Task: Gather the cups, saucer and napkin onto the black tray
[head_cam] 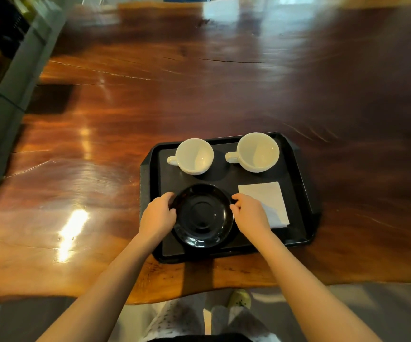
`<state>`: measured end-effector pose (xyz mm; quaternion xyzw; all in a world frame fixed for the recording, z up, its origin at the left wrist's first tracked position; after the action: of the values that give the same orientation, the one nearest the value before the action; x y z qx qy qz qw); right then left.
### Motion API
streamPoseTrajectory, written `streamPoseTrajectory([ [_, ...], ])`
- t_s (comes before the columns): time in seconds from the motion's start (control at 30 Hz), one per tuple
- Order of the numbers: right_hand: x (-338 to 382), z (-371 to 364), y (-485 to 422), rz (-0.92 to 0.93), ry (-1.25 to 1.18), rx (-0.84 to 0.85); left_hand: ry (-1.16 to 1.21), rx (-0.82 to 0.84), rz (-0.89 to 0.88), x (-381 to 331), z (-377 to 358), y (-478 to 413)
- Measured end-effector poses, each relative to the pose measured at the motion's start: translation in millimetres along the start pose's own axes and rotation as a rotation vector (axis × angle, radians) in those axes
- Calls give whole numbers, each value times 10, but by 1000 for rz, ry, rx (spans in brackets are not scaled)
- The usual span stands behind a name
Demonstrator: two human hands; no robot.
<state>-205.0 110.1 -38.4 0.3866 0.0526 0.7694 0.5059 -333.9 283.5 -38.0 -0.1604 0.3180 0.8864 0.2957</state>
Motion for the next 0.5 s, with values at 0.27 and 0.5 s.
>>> streamPoseTrajectory([
  [0.27, 99, 455, -91, 136, 233, 225, -333, 29, -56, -352, 131, 25],
  [0.5, 117, 866, 114, 110, 389, 491, -654, 248, 20, -816, 273, 290],
])
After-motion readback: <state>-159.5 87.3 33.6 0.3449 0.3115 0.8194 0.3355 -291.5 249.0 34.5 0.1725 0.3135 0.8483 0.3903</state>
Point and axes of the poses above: each hand's wrist, its own y-axis away from the middle knuckle, its own z-axis out of the back of the hand, x = y × z, the point moved 2 cm from there along -y, towards the middle knuckle, and after that the axes turned 2 degrees about z, right-handed, at the moved point
